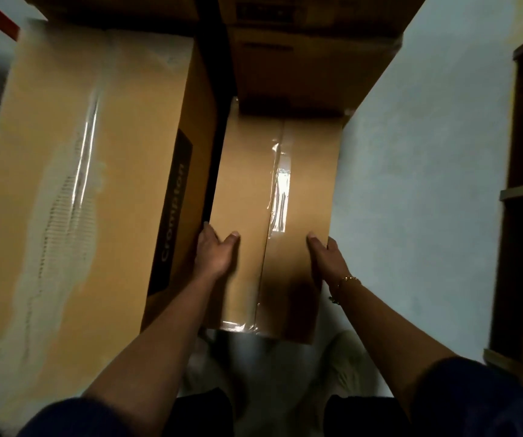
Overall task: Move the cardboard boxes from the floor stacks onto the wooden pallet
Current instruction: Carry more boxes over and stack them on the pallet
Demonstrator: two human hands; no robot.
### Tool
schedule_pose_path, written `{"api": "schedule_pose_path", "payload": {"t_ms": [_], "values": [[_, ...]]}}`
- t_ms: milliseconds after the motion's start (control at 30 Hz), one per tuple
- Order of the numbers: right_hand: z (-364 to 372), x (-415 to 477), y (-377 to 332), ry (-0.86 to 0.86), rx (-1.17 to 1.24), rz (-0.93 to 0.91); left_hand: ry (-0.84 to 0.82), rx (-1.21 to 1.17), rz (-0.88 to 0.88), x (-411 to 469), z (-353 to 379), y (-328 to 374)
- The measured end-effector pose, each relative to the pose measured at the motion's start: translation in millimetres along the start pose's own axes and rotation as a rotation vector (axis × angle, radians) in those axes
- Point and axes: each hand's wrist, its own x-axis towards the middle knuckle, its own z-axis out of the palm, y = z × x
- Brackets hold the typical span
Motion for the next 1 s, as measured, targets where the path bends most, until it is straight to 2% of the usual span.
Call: {"api": "schedule_pose_path", "payload": {"t_ms": [100,200,400,567,767,1000], "values": [[7.6,16.0,6.5,0.048,0.066,0.003,0.049,-0.121,-0.017,17.3,10.0,-7.4],[12.2,18.7,12.7,0.069,0.134,-0.011,0.099,-0.117,-0.012,21.9,14.6,-9.8],[-1.6,-29.1,16.9,0.081,0.151,-0.016,0.062,-0.118,-0.058,-29.5,0.6,-11.0],[-30.7,-109.7,8.0,0.090,0.145,-0.024,0.006,-0.112,-0.092,-113.0,-28.8,2.3],[-79.9,-233.0,-30.0,0.144,0.165,-0.012,-0.049,-0.073,-0.031,-231.1,-85.0,52.9],[-153.6,-414.5,-80.9,0.254,0.288,-0.075,-0.125,-0.006,0.259,-389.1,-170.0,145.8]]}}
